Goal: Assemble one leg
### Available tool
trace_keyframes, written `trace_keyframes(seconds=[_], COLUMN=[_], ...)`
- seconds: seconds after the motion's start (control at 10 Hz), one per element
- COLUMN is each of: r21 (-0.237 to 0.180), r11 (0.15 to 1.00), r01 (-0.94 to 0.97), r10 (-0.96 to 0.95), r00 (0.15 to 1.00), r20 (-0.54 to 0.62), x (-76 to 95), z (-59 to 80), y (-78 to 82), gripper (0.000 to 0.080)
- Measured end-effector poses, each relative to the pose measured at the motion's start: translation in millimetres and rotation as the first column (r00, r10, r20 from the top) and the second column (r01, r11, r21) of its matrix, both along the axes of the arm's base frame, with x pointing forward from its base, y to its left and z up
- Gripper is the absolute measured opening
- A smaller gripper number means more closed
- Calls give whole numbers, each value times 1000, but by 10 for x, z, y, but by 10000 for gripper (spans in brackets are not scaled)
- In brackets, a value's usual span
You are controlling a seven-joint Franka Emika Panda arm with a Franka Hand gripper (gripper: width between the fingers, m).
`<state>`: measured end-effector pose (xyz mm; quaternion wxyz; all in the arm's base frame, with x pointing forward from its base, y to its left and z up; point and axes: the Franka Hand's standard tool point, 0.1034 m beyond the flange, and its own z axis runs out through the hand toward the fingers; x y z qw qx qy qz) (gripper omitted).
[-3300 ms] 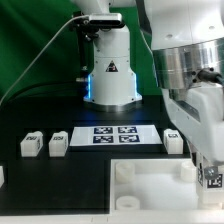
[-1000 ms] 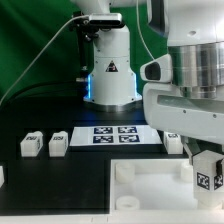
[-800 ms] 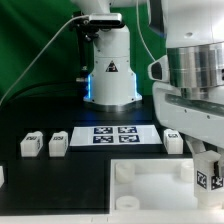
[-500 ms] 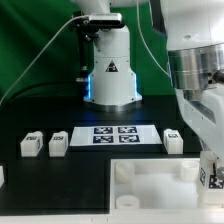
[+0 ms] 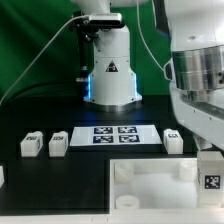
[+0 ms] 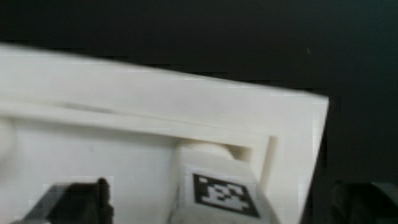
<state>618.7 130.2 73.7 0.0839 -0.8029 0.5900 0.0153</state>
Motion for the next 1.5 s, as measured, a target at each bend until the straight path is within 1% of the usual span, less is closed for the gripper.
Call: trace_keyframes(seconds=[0.1, 0.2, 0.3, 0.4, 0.5, 0.6, 0.8, 0.9, 1.0, 1.1, 1.2, 1.3, 1.4, 1.5], r21=[-11, -20, -36, -60, -97, -127, -174, -187, -197, -194, -190, -186, -167, -146], r11=[993, 979, 945, 889, 799, 674, 420, 339, 292, 320, 350, 383, 509, 618], r01=[-114, -203, -324, -454, -593, -728, -890, -922, -936, -927, -917, -905, -845, -772], r10=[114, 203, 326, 457, 599, 737, 906, 940, 956, 947, 936, 923, 860, 784], r00=[993, 979, 944, 888, 800, 675, 422, 340, 292, 321, 351, 384, 509, 619], r20=[16, 29, 44, 47, 38, 41, 33, 28, 27, 28, 29, 33, 43, 49], x=[-4, -3, -1, -8, 0, 21, 65, 76, 91, 93, 92, 91, 89, 86], z=[0, -3, -5, -5, 2, 7, 24, 27, 29, 28, 28, 27, 27, 26], y=[15, 5, -4, 9, 23, -38, -171, -210, -260, -266, -261, -258, -240, -226], gripper=[641, 647, 647, 649, 649, 649, 649, 649, 649, 649, 515, 515, 375, 291])
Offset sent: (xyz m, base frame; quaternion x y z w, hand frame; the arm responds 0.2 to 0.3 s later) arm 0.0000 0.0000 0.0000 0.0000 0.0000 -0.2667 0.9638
